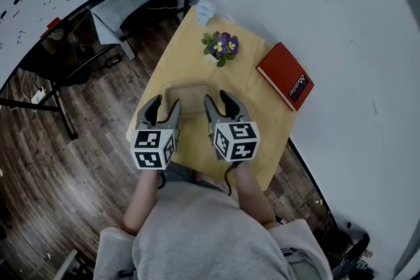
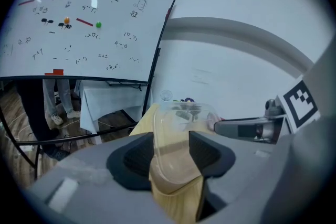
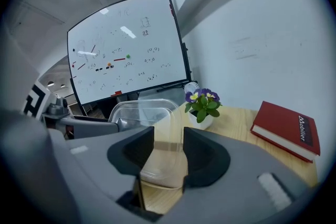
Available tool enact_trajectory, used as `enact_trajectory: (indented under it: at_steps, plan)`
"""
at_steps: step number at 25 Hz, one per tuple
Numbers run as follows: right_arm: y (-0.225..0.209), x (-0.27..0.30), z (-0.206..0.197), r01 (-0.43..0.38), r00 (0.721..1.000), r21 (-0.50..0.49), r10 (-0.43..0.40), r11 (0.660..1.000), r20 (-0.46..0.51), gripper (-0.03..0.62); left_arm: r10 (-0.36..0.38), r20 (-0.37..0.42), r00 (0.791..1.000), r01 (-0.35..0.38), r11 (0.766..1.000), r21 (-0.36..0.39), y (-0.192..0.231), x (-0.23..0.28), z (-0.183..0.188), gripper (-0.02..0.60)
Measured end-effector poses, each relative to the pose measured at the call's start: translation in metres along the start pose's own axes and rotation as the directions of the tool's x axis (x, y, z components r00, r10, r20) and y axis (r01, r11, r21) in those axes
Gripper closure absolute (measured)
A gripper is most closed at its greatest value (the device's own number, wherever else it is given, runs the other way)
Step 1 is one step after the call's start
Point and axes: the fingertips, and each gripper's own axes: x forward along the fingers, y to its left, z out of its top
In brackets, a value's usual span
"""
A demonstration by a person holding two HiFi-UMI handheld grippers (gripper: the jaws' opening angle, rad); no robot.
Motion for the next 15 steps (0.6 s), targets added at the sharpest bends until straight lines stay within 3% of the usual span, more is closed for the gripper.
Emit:
enact_trajectory:
  at_steps: [15]
  plan:
    - [0.024,-0.064,0.044,0.006,0.983,-0.054,0.004,0.999,0.181,0.424,-0.011,0.154,0.988,-0.002,0.996,0.089,-0.031,-0.054,0.045,0.387]
